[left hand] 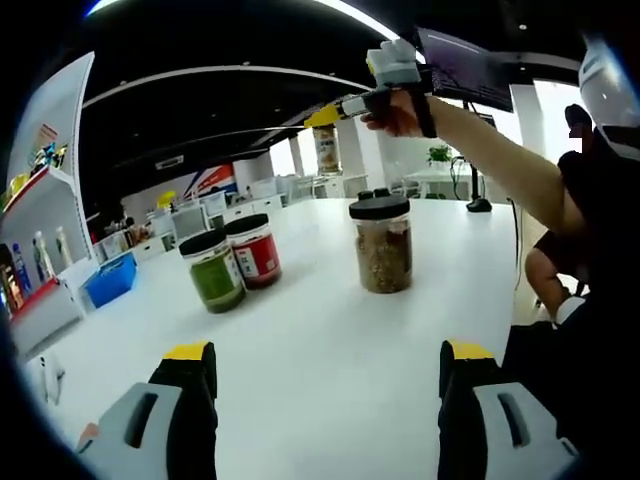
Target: Pick up the mixed condiments and ingredients on the table and sort them into separate groups
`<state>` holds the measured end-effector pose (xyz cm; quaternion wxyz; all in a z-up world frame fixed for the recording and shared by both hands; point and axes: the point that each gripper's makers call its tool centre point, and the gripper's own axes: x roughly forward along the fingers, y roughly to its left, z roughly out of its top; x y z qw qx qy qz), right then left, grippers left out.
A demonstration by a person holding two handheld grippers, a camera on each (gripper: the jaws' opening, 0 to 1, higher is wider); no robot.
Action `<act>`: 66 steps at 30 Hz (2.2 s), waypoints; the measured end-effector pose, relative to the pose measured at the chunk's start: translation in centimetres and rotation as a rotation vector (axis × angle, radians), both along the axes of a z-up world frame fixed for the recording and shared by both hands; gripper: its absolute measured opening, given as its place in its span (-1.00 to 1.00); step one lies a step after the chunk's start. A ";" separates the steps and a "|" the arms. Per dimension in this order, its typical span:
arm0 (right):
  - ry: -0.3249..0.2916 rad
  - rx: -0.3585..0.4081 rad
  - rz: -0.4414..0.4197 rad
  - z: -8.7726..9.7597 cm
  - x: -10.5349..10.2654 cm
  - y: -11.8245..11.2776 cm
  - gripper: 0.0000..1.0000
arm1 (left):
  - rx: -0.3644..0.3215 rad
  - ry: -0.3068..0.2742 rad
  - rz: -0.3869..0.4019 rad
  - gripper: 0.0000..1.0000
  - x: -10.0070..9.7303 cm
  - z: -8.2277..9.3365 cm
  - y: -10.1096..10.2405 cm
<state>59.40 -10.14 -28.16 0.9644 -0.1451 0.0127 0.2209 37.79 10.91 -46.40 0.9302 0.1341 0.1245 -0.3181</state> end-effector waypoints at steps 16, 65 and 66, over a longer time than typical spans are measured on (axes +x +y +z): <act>0.056 -0.076 -0.084 -9.9 6.1 -4.6 -0.46 | 0.004 0.016 0.012 0.82 0.9 0.0 0.0; 0.119 -0.238 -0.185 -16.0 6.8 -7.7 -0.42 | 0.036 0.026 -0.004 0.79 2.0 -0.8 -0.5; 0.120 -0.237 -0.185 -16.0 6.8 -7.7 -0.42 | 0.035 0.026 -0.004 0.79 2.0 -0.7 -0.5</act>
